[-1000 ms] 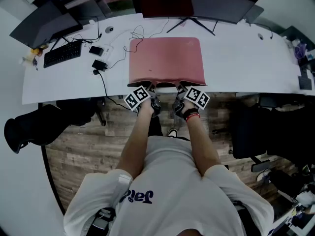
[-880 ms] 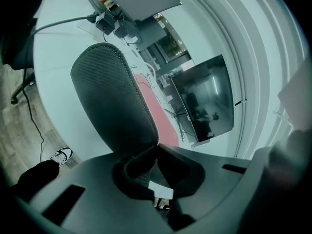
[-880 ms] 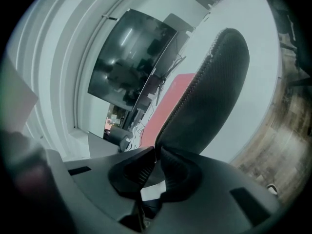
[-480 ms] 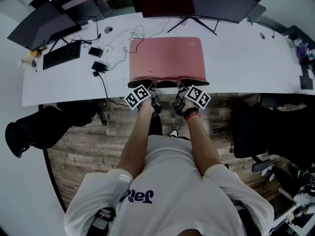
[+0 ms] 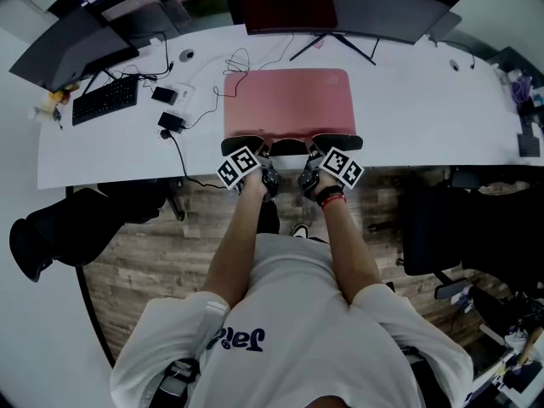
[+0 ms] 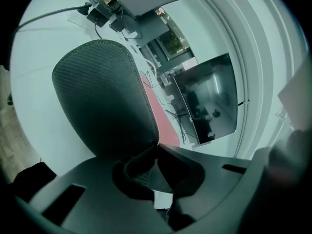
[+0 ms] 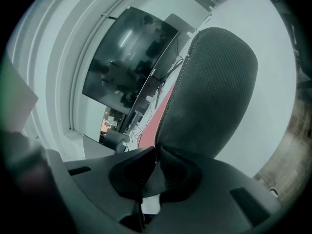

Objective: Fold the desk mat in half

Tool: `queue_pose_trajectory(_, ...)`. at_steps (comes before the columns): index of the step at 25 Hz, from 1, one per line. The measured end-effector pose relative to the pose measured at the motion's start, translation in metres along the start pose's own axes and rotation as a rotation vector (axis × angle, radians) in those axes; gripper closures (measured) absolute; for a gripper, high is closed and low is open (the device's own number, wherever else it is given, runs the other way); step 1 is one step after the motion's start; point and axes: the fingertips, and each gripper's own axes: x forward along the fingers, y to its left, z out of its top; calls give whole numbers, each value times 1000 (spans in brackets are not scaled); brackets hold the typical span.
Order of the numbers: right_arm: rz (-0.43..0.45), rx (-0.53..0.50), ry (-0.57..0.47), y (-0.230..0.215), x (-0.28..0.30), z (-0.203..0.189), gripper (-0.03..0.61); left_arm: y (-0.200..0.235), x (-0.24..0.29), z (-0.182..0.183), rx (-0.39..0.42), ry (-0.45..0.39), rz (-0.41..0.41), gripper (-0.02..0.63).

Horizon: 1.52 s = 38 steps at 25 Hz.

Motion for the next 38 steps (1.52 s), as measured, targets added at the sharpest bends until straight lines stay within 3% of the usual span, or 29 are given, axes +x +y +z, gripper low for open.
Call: queue_pose_trajectory(38,-21,0,-5,12,60,42,532,-10,54,49,-10,6,-2,581)
